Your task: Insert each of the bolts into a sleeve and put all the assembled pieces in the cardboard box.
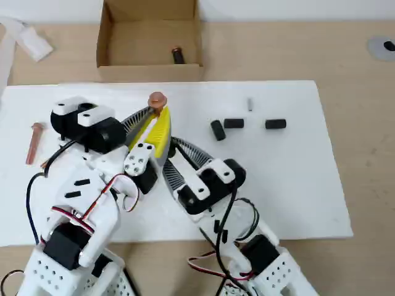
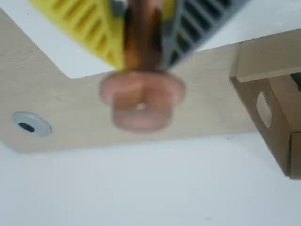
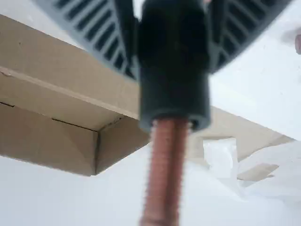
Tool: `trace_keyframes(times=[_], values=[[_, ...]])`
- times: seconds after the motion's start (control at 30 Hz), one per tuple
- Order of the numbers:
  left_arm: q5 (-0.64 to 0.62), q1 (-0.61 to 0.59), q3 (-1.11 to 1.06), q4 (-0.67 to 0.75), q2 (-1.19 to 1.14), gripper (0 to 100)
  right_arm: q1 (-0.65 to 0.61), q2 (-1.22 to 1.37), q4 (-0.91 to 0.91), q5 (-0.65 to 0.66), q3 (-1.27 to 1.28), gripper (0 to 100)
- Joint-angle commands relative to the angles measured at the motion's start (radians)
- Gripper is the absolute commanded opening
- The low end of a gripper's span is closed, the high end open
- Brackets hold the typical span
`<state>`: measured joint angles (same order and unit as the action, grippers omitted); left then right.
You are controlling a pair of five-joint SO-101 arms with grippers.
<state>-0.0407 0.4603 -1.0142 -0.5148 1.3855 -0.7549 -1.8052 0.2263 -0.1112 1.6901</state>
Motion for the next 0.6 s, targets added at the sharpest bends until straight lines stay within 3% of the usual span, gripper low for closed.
trace_keyframes(times=[0.0,0.27,0.57], values=[[0.005,0.018,-0.009,-0.002,0.002,1,0.01,-0.136,-0.025,0.002,-0.004,0.9],[0.052,0.014,0.017,-0.117,0.002,1,0.012,-0.137,-0.025,0.002,-0.004,0.9],[0.046,0.015,0.146,-0.344,-0.004,13,0.012,-0.136,-0.026,0.003,-0.004,0.9]])
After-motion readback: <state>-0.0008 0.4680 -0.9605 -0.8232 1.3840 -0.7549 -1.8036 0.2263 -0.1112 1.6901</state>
